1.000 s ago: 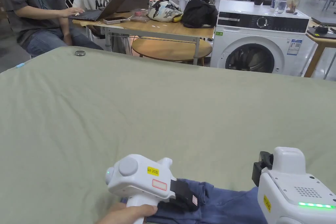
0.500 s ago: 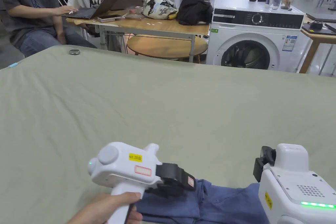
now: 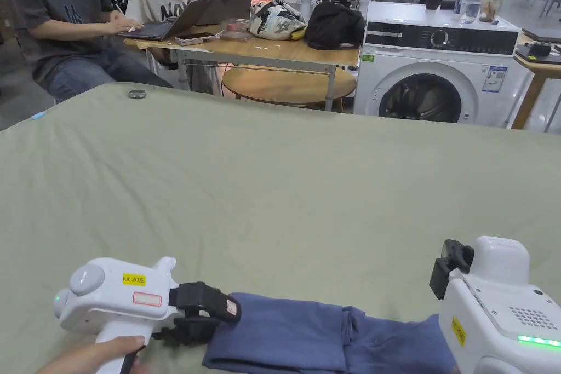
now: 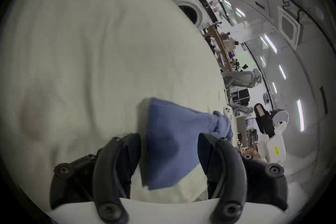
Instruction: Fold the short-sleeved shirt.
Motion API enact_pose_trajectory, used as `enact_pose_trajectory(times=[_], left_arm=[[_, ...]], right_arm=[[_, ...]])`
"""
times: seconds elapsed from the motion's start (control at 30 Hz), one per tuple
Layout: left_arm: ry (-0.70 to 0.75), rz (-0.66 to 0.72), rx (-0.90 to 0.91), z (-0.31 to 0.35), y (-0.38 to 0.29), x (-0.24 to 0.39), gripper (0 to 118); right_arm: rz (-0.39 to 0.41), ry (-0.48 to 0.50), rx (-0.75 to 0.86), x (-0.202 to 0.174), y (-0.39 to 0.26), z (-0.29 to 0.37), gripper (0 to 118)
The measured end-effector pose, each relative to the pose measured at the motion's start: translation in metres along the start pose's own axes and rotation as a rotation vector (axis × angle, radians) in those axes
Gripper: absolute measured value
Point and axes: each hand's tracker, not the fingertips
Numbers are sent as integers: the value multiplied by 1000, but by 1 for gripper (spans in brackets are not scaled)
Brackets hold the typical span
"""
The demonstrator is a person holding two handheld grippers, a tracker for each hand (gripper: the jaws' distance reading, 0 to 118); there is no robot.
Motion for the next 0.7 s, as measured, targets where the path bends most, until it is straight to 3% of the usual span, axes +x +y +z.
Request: enact_pose_trajectory(times=[0.1, 0.17, 0.23, 0.3, 0.37, 0.47, 0.7], left_arm=[[-188, 89, 46, -6, -5, -10, 65], [-221, 101, 27, -19, -8, -13, 63], [-211, 49, 5, -31, -12, -11, 48], [-142, 2, 15, -35, -15, -5, 22], [-182, 65, 32, -33, -17, -10, 15], [-182, 54, 41, -26, -18, -6, 9], [-219, -11, 84, 11, -12, 24, 7]], right_arm=[[5, 1, 0, -1, 0, 2, 0], [14, 1, 3, -2, 0, 3, 0], [2, 15, -10, -2, 1, 2, 0], [-7, 18, -9, -1, 1, 2, 0], [-5, 12, -9, -1, 1, 2, 0], [-11, 16, -17, 2, 1, 1, 0], [0, 7, -20, 6, 1, 1, 0]])
